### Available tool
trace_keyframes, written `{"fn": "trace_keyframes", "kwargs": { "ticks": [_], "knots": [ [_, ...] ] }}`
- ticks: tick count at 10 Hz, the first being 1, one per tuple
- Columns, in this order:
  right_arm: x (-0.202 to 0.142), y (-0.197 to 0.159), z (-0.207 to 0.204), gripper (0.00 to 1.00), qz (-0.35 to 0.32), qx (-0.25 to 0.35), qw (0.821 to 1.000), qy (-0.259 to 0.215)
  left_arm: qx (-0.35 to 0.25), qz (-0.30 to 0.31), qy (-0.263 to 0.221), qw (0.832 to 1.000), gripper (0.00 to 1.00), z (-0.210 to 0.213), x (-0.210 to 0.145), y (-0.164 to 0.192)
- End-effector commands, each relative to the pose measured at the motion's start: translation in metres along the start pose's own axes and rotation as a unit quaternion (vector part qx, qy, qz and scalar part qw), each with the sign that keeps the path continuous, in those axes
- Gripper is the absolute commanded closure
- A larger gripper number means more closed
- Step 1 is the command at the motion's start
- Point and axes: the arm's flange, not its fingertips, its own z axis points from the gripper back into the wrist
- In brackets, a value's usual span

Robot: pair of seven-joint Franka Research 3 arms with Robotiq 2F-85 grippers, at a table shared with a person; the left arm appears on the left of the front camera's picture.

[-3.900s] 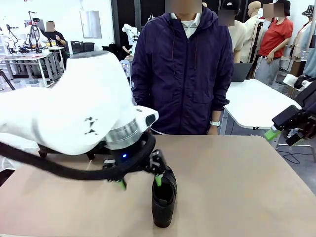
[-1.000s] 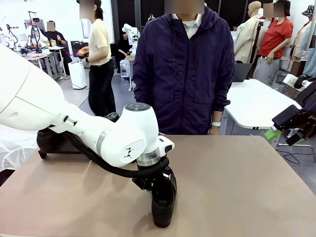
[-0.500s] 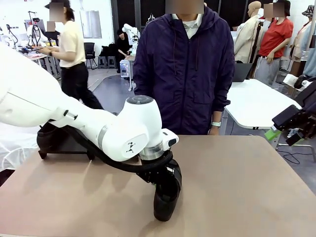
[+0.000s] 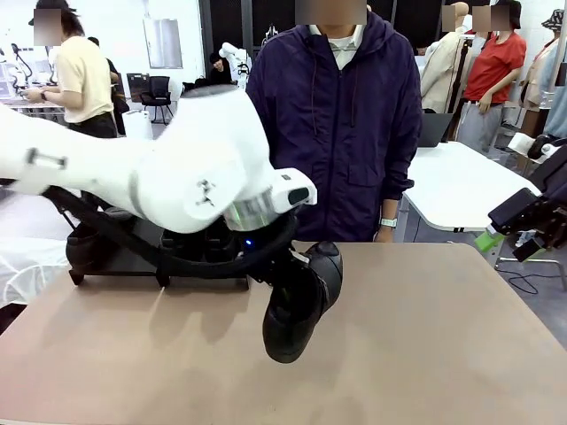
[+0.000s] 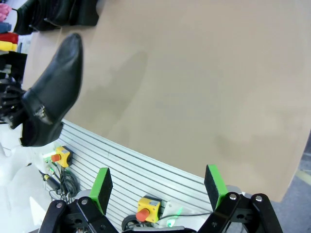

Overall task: Organize the shoes by placing them on the stand.
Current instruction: Place the Shoe from the middle of the table onto the Shoes Stand.

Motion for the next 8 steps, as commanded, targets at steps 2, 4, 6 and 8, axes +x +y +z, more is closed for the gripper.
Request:
{"fn": "trace_keyframes", "kwargs": {
  "ticks": [2, 4, 6, 8],
  "knots": [
    [0.001, 0.002, 0.001, 0.00, -0.008, 0.000, 1.000, -0.002, -0.008, 0.056, -0.050, 0.997, 1.00, 0.041, -0.051, 0.027],
    [0.001, 0.002, 0.001, 0.00, -0.008, 0.000, 1.000, -0.002, -0.009, -0.004, -0.006, 1.000, 1.00, 0.019, -0.016, 0.004],
    [0.001, 0.002, 0.001, 0.00, -0.008, 0.000, 1.000, -0.002, -0.009, -0.004, -0.006, 1.000, 1.00, 0.019, -0.016, 0.004],
    [0.001, 0.002, 0.001, 0.00, -0.008, 0.000, 1.000, -0.002, -0.009, -0.004, -0.006, 1.000, 1.00, 0.019, -0.016, 0.004]
  ]
}}
